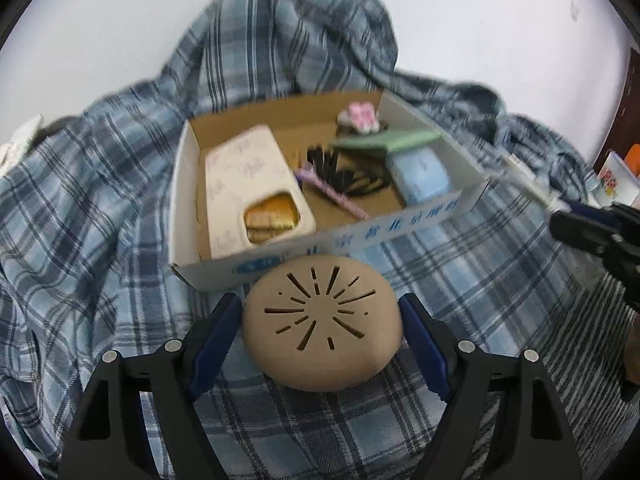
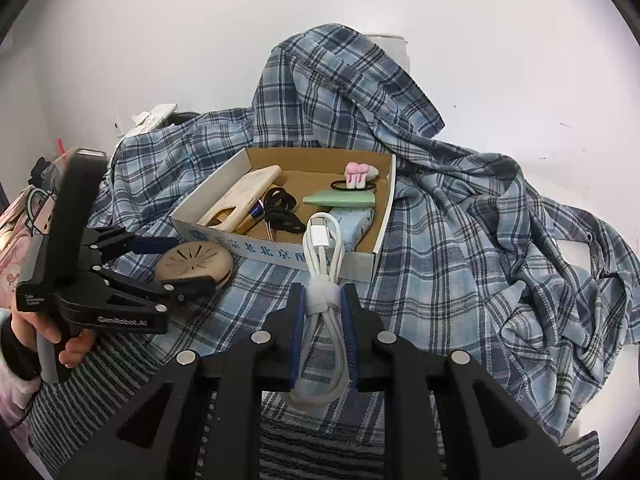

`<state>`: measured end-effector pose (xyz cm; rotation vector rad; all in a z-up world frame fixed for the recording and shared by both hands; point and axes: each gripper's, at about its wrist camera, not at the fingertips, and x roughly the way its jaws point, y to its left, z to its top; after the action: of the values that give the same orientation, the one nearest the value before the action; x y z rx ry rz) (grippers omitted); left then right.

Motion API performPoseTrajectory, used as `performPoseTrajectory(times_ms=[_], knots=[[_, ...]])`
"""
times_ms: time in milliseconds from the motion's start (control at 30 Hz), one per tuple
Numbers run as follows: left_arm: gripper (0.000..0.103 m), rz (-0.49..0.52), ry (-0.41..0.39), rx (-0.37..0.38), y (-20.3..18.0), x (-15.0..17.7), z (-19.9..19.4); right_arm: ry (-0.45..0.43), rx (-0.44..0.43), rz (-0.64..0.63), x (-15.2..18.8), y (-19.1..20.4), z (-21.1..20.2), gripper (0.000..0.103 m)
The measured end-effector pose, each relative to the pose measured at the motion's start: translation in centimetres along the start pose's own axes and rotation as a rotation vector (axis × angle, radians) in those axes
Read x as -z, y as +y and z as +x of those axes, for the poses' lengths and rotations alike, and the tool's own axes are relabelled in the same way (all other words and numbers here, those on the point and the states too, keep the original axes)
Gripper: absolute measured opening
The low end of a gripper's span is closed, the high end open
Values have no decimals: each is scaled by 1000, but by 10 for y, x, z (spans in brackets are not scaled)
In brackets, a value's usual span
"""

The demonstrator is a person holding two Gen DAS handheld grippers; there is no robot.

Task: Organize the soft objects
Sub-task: 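Lower the pad and cable into the box and open both grippers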

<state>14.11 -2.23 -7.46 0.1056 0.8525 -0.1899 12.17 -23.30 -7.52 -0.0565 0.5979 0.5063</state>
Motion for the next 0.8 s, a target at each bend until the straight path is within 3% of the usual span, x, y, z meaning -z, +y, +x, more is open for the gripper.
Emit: performPoseTrajectory(times_ms=[400, 567, 800], knots=[[80, 56, -361, 15, -10, 13, -69, -116, 9, -53, 2, 11, -21, 17], [80, 65, -465, -5, -13, 20, -90, -141, 8, -67, 2, 14, -24, 17], [80, 56, -534, -41, -13, 18, -110, -175, 10, -69, 2, 14, -30, 17]])
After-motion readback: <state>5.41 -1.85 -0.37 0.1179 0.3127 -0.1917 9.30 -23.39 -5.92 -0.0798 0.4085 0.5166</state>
